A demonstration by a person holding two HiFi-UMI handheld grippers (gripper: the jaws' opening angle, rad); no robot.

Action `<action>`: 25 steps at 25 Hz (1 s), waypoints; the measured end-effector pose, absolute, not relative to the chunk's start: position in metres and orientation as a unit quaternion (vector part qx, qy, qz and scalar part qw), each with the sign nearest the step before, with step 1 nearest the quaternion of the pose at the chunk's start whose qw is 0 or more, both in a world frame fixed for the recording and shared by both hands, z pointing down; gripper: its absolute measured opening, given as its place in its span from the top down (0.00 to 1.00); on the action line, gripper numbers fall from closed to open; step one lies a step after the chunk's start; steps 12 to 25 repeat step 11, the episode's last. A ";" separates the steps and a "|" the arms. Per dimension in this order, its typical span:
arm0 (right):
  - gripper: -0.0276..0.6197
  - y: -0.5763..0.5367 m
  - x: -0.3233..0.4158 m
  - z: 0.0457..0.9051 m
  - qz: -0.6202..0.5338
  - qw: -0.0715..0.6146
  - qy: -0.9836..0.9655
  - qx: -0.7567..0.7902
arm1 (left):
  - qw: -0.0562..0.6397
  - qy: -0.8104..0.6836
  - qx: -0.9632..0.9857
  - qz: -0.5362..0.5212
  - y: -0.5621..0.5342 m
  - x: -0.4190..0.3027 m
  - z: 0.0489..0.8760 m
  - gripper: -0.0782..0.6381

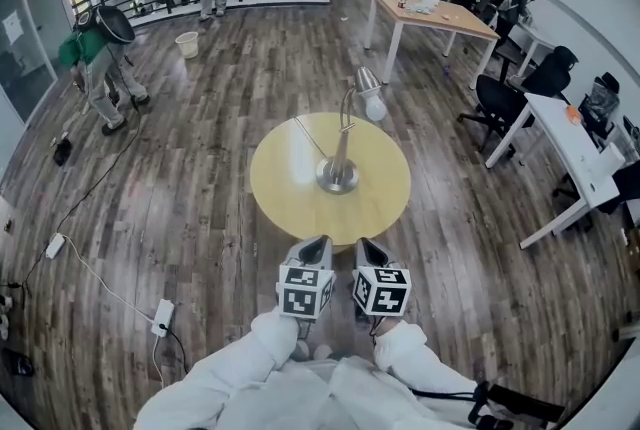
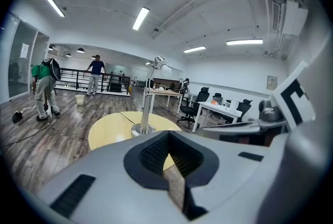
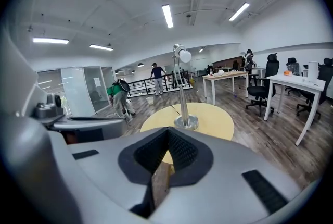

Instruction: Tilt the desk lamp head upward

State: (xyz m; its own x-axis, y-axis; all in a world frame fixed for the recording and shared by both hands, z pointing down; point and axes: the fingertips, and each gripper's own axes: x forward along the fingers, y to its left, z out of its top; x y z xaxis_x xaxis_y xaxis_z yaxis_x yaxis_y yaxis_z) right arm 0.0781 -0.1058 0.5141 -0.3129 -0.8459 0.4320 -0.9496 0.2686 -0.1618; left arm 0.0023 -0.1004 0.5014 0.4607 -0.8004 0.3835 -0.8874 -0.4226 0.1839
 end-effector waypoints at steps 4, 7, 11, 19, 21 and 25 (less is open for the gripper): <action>0.94 -0.105 0.078 0.511 0.191 0.129 -0.788 0.571 | 0.184 -0.508 0.832 0.123 -0.100 -0.001 0.503 0.89; 0.94 -0.105 0.076 0.512 0.188 0.131 -0.788 0.571 | 0.181 -0.509 0.832 0.126 -0.100 -0.003 0.502 0.89; 0.94 -0.101 0.075 0.514 0.186 0.137 -0.786 0.573 | 0.178 -0.509 0.832 0.129 -0.096 -0.006 0.501 0.89; 0.94 -0.101 0.075 0.514 0.186 0.137 -0.786 0.573 | 0.178 -0.509 0.832 0.129 -0.096 -0.006 0.501 0.89; 0.94 -0.101 0.075 0.514 0.186 0.137 -0.786 0.573 | 0.178 -0.509 0.832 0.129 -0.096 -0.006 0.501 0.89; 0.94 -0.101 0.075 0.514 0.186 0.137 -0.786 0.573 | 0.178 -0.509 0.832 0.129 -0.096 -0.006 0.501 0.89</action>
